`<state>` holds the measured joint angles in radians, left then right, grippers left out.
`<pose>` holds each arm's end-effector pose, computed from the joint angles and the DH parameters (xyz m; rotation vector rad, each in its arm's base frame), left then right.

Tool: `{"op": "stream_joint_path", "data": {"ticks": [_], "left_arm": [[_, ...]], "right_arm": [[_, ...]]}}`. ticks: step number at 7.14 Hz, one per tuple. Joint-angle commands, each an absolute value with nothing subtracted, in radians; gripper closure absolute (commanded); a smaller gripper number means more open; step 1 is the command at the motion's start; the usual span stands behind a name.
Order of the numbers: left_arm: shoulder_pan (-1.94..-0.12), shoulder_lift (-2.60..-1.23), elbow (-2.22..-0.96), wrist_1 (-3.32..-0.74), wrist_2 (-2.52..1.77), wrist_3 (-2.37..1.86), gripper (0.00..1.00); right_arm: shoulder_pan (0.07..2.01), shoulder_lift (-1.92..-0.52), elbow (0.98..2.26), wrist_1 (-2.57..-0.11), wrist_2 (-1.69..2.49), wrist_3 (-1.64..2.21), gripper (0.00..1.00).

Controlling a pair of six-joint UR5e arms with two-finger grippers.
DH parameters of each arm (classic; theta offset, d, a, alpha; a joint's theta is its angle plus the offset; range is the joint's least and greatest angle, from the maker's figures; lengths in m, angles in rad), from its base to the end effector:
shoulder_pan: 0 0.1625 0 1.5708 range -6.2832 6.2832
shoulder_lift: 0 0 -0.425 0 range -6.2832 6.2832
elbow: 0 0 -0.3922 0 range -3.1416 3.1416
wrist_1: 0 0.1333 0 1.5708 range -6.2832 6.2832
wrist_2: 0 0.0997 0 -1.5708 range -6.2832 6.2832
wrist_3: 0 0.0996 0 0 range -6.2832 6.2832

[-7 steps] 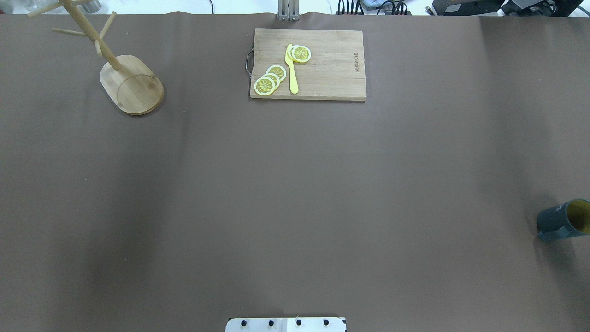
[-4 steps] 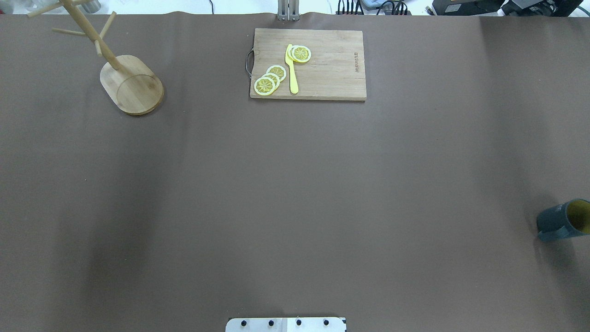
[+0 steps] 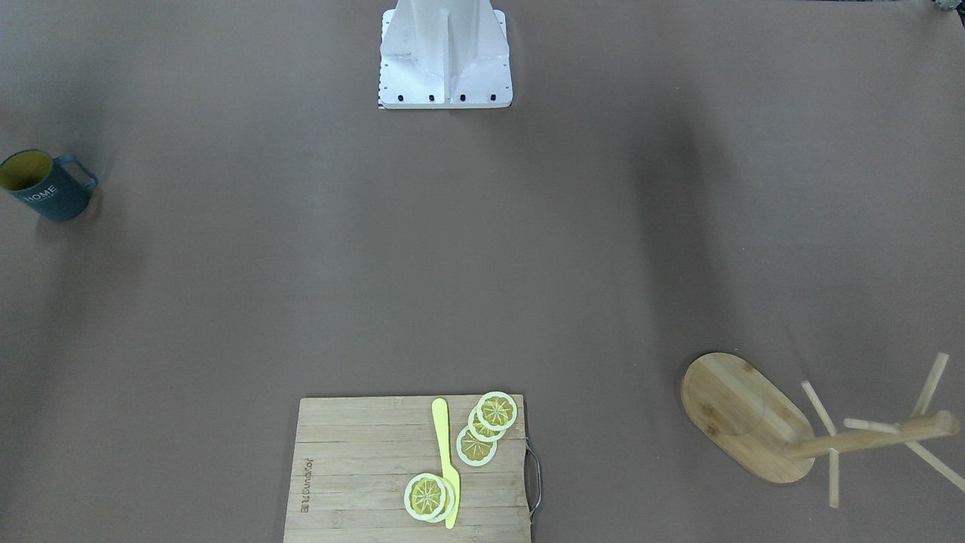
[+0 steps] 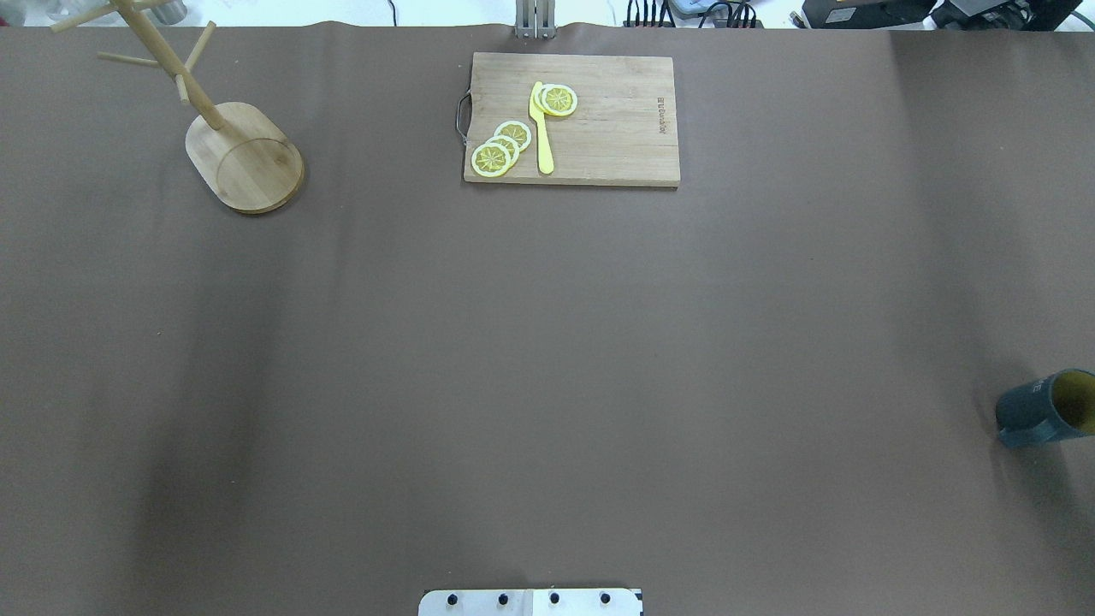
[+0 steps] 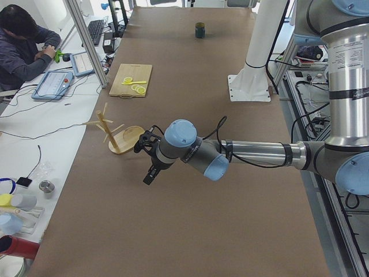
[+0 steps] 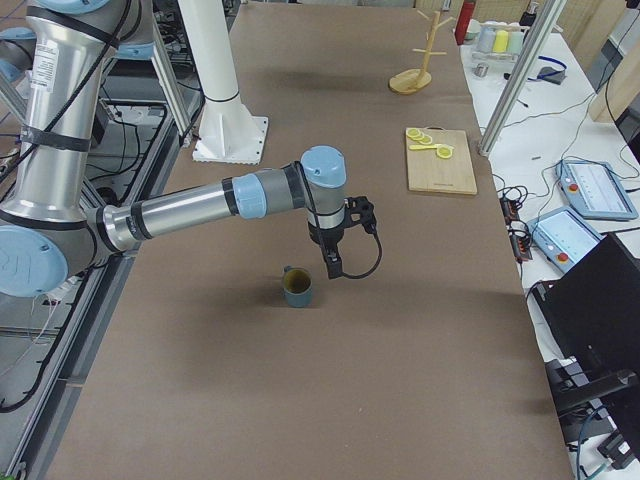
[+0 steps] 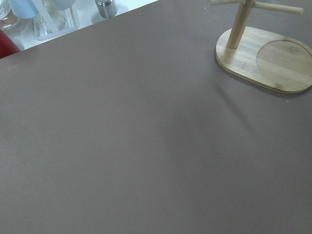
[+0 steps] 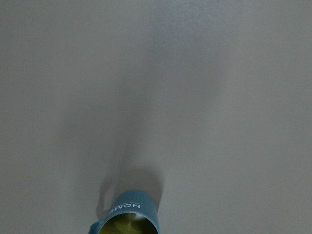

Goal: Hang cup on storage rack

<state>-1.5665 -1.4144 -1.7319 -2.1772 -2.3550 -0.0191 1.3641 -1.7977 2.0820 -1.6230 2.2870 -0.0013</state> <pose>-0.0610 -0.4484 0.5810 0.5700 0.7656 0.2258 -0.0146 -0.4007 0.5168 0.1483 -0.7343 -0.2813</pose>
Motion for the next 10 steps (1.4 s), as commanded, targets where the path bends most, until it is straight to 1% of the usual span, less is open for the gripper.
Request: {"op": "stream_joint_path", "data": {"ticks": [1,3,4,6,7,8,10], "left_arm": [[-1.566,-1.411,-1.72,-2.206,-2.355,-0.021,0.01],[-1.566,-1.411,-1.721,-2.206,-2.355,-0.023,0.01],[-1.566,-1.41,-1.721,-2.207,-2.355,-0.023,0.01],[-1.566,-1.404,-1.723,-2.212,-2.355,-0.023,0.01],[-1.566,-1.402,-1.724,-2.215,-2.355,-0.023,0.01],[-1.566,-1.402,-1.724,-2.217,-2.356,-0.023,0.01],[-1.566,-1.388,-1.724,-2.241,-2.356,-0.026,0.01]], "right_arm": [[1.299,-1.801,2.063,-1.623,2.284,0.025,0.0],[1.273,-1.804,2.039,-1.621,2.275,0.026,0.0],[1.266,-1.819,2.011,-1.565,2.27,0.031,0.0],[1.247,-1.926,1.97,-1.288,2.267,0.201,0.0],[1.232,-1.971,1.935,-1.17,2.267,0.218,0.0],[1.224,-1.974,1.892,-1.088,2.27,0.268,0.0],[1.18,-1.976,1.852,-1.013,2.264,0.319,0.01]]}}
